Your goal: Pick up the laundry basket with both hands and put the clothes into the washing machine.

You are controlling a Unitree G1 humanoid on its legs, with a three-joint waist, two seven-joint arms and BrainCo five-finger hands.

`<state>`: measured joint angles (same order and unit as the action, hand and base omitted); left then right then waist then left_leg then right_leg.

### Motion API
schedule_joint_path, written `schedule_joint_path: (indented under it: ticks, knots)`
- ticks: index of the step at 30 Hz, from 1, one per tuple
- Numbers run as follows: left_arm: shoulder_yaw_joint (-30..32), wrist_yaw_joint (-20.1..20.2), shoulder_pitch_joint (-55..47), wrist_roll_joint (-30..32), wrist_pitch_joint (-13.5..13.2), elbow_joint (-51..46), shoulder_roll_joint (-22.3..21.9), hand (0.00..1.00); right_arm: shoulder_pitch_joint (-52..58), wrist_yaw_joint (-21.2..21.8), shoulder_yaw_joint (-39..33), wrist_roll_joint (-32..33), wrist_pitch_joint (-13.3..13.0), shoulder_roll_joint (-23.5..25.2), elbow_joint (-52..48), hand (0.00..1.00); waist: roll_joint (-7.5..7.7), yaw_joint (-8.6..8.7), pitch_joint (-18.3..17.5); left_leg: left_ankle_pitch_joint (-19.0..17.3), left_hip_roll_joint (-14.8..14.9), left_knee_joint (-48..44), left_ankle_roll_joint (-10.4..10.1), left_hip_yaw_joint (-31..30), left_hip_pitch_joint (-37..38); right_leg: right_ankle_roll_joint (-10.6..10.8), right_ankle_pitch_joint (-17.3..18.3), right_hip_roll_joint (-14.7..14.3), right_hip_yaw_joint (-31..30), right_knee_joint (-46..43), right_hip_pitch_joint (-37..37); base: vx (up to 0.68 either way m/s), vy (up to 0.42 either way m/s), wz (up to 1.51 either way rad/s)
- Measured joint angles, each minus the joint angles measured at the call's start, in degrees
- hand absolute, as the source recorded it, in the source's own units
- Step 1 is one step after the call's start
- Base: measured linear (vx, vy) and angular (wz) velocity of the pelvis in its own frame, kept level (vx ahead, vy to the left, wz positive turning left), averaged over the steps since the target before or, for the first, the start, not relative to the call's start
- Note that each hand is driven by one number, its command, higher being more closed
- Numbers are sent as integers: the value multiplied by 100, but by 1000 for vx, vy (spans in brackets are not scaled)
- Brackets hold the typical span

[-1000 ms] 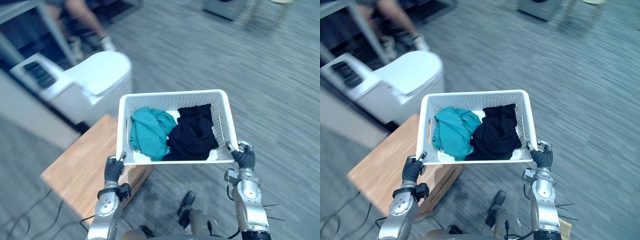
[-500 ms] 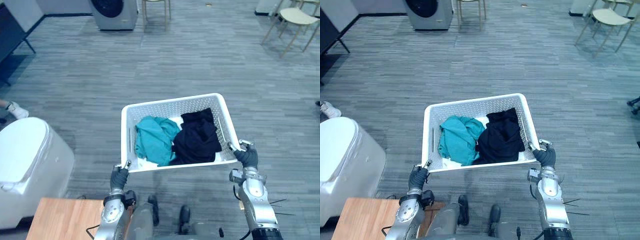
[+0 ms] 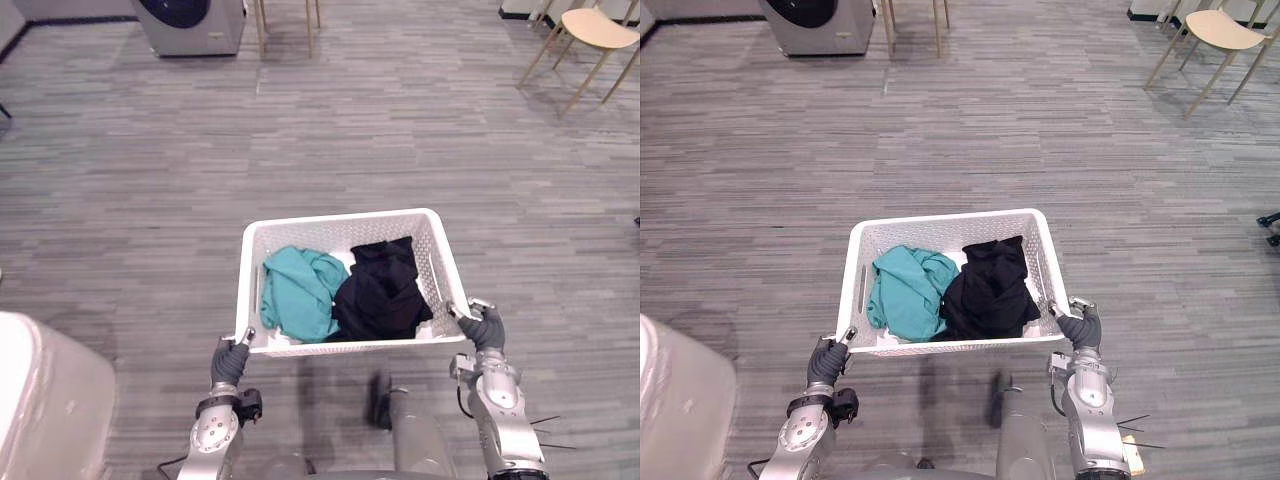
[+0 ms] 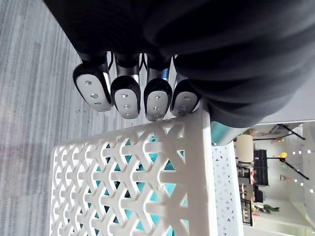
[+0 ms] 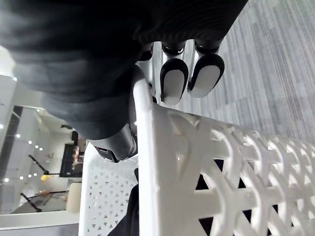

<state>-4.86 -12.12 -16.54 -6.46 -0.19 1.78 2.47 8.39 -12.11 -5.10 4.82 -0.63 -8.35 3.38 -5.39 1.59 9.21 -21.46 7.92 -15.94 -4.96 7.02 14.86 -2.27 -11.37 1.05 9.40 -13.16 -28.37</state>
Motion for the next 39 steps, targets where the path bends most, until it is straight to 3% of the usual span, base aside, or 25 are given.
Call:
schedule_joint_path:
  ticks: [3, 5, 6, 8, 10, 12, 13, 14, 16, 17, 19, 20, 21, 23, 27, 29, 30, 31, 32, 34, 35, 36, 37, 38, 39]
  knots:
    - [28, 53, 85, 16, -4, 129, -113, 100, 78, 14, -60, -38, 67, -13, -35, 100, -25, 34, 43, 1991, 267, -2716, -202, -293, -867, -60, 1250, 48, 175, -928, 507, 667, -215, 19]
    - [24, 86, 30, -12, -90, 78, -119, 100, 219, -4, -63, 5, 69, 14, -304, 100, -50, -99, 110, 1611, 796, -5077, 258, 45, -2067, -112, 1648, -119, 291, -553, 1523, 748, -176, 17]
    - [23, 97, 7, -19, -101, 77, -106, 100, 245, -4, -57, 12, 69, 19, -383, 100, -31, -143, 124, 1472, 817, -5242, 304, 126, -2295, -146, 1747, -123, 292, -455, 1733, 564, -68, 13]
    - [8, 150, -151, -78, -156, -19, -111, 100, 279, -5, -58, 19, 69, 15, -673, 100, 28, -322, 163, 848, 608, -4597, 509, 433, -3225, -43, 1950, -101, 313, 162, 2570, 541, -1, 24]
    - [9, 204, -225, -75, -157, -148, -123, 100, 250, -5, -62, 20, 55, -28, -709, 100, 46, -417, 182, 766, 189, -3044, 493, 408, -3636, 104, 2050, -12, 343, 551, 3037, 518, 71, 18]
    - [16, 211, -251, -71, -157, -246, -121, 100, 242, -4, -59, 21, 56, -45, -702, 100, -10, -552, 197, 1112, -164, -982, 109, 339, -3741, 302, 2174, 49, 384, 927, 3527, 624, 155, 7]
    - [30, 210, -265, -64, -148, -290, -107, 100, 216, -7, -51, 17, 58, -26, -658, 100, 15, -609, 203, 1940, -333, -346, 180, 295, -3748, 446, 2268, 105, 340, 1146, 3817, 792, 217, -5]
    - [57, 203, -251, -62, -128, -364, -72, 100, 163, -20, -50, 4, 58, 9, -618, 100, 124, -686, 136, 2155, -574, -402, 706, 302, -3642, 588, 2295, 261, 254, 1279, 3986, 817, 238, 1]
    - [101, 189, -249, -60, -113, -501, -130, 100, -28, -9, -50, 5, 81, -57, -391, 100, 191, -573, 178, 1653, -578, -1211, 1342, 338, -3836, 751, 2153, 388, -50, 1121, 4081, 508, 171, 15]
    - [100, 189, -250, -57, -77, -499, -117, 100, -76, -9, -50, 2, 108, -34, -294, 100, 247, -594, 188, 1517, -579, -1487, 1317, 383, -3830, 759, 2154, 438, -176, 838, 4075, 680, 228, -16]
    - [54, 190, -316, -57, -26, -427, -51, 100, -28, -1, -49, -98, 98, 62, -183, 100, 358, -665, 178, 1036, -628, -1501, 1250, 561, -3235, 1016, 2158, 698, -400, -1557, 3258, 692, 217, -48]
    - [34, 190, -333, -60, -26, -431, 75, 100, -5, 0, -51, -113, 96, 123, -177, 100, 399, -625, 206, 630, -728, -1247, 1213, 564, -2732, 1361, 2004, 933, -499, -3363, 2567, 488, 145, -35]
    - [35, 184, -311, -57, -18, -431, 150, 100, 2, -1, -57, -135, 98, 185, -170, 100, 462, -557, 242, 529, -826, -1142, 1217, 566, -2515, 1340, 2008, 1069, -455, -4111, 2280, 730, 144, -23]
    - [28, 173, -284, -55, 5, -444, 323, 100, 169, -2, -55, -219, 110, 337, -174, 100, 491, -352, 290, 372, -935, -582, 1193, 546, -1519, 860, 2288, 1211, -164, -5260, 1496, 625, 66, -2]
    - [-63, 177, -52, -57, -35, -459, 446, 100, 199, -2, -140, -204, 79, 323, -265, 100, 445, -89, 298, 256, -819, 235, 998, 287, -636, 524, 2563, 990, 561, -3494, 406, 588, -36, 24]
    - [-146, 193, 312, -42, -28, -160, 496, 100, 215, -5, -246, -204, 93, 291, -246, 100, 459, 11, 319, 130, -717, 652, 763, 124, -81, 775, 1599, 805, 520, -487, 171, 612, -147, 48]
    - [-140, 190, 341, 1, -28, -99, 505, 100, 226, -5, -241, -207, 102, 302, -245, 100, 528, 61, 296, 80, -764, 728, 674, 60, 92, 881, 1372, 825, 450, -15, 116, 661, -201, 44]
    - [-151, 191, 340, 44, -25, -2, 514, 100, 283, -5, -232, -216, 105, 301, -242, 100, 623, 80, 270, -57, -819, 807, 434, -24, 509, 783, 1215, 855, 297, 383, 75, 728, -239, 26]
    - [-151, 195, 323, 69, -16, 101, 345, 100, 334, -4, -226, -217, 112, 233, -179, 100, 447, 96, 175, -125, -668, 763, 333, -191, 816, 369, 382, 674, 76, 5, 33, 770, -236, 16]
    - [-151, 193, 320, 123, -19, 104, 189, 100, 332, -2, -256, -221, 138, 136, -151, 100, 127, 87, -21, -27, -355, 314, 167, -295, 677, 150, 160, 503, 140, -578, -146, 910, -285, 6]
    - [-132, 191, 435, 163, -25, 136, 115, 100, 273, 6, -287, -220, 141, 74, -152, 100, -66, 76, -15, 497, -58, -893, -209, -382, 247, -45, 707, 350, 294, -1252, -159, 954, -362, 0]
    - [-119, 180, 433, 162, -25, 137, 96, 100, 262, 6, -282, -220, 144, 74, -153, 100, -71, 65, -12, 945, -1, -1488, -257, -420, 8, -72, 916, 272, 308, -1379, -58, 773, -327, -11]
    - [-118, 168, 372, 154, -24, 144, 68, 100, 263, 6, -273, -221, 155, 75, -153, 100, -102, 50, 6, 2013, 118, -2398, -388, -481, -339, -86, 1157, 179, 290, -1348, 283, 626, -205, -14]
    - [-139, 172, 247, 145, -28, 162, 51, 100, 263, -6, -273, -213, 164, 63, -165, 100, -154, 3, 39, 2402, 381, -3815, -498, -530, -879, -132, 1345, 15, 344, -1068, 870, 744, -199, -23]
    - [-153, 171, 216, 115, -41, 163, 55, 100, 252, -26, -274, -204, 162, 74, -203, 100, -143, -57, 61, 2036, 576, -4942, -327, -391, -1491, -210, 1462, -157, 341, -774, 1446, 718, -170, -23]
